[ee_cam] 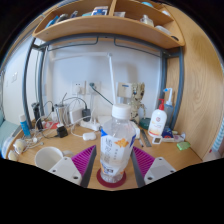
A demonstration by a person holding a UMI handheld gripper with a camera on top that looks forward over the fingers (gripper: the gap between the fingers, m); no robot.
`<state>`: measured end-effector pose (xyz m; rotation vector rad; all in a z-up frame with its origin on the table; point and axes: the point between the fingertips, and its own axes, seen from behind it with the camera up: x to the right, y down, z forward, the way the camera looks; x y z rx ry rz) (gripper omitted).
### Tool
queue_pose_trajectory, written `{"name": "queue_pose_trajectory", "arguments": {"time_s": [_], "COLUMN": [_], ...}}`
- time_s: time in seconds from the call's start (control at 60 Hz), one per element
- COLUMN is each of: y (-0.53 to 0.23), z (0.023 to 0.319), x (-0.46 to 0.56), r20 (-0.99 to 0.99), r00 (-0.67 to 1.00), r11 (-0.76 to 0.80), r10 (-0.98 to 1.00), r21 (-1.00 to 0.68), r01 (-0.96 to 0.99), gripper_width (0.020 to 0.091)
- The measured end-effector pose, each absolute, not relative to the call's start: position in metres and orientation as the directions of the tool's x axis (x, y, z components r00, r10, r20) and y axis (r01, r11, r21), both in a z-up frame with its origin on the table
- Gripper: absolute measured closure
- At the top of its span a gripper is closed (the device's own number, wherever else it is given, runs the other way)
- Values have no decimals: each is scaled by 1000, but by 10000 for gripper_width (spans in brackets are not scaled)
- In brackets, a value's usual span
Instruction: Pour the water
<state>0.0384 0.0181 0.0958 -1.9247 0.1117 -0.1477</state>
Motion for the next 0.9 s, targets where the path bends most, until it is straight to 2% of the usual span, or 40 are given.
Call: {"name": "queue_pose_trajectory", "arguments": {"time_s": [0.05, 0.15, 0.333, 0.483, 0.767, 0.9], "y": [11, -9, -80, -120, -140, -142], "z": [93, 89, 80, 101, 144, 155], "x": [39, 33, 29, 29, 35, 36], "r20": [54, 34, 52, 52, 27, -2], "r00": [987, 989, 993, 996, 997, 997], "r11": [-374, -406, -556, -629, -625, -620], "r10": [-153, -143, -104, -69, -75, -77], "r21": [-927, -913, -831, -777, -780, -783], "r01": [-8, -27, -15, -4, -26, -49], "gripper_width": [381, 380, 379, 381, 378, 378]}}
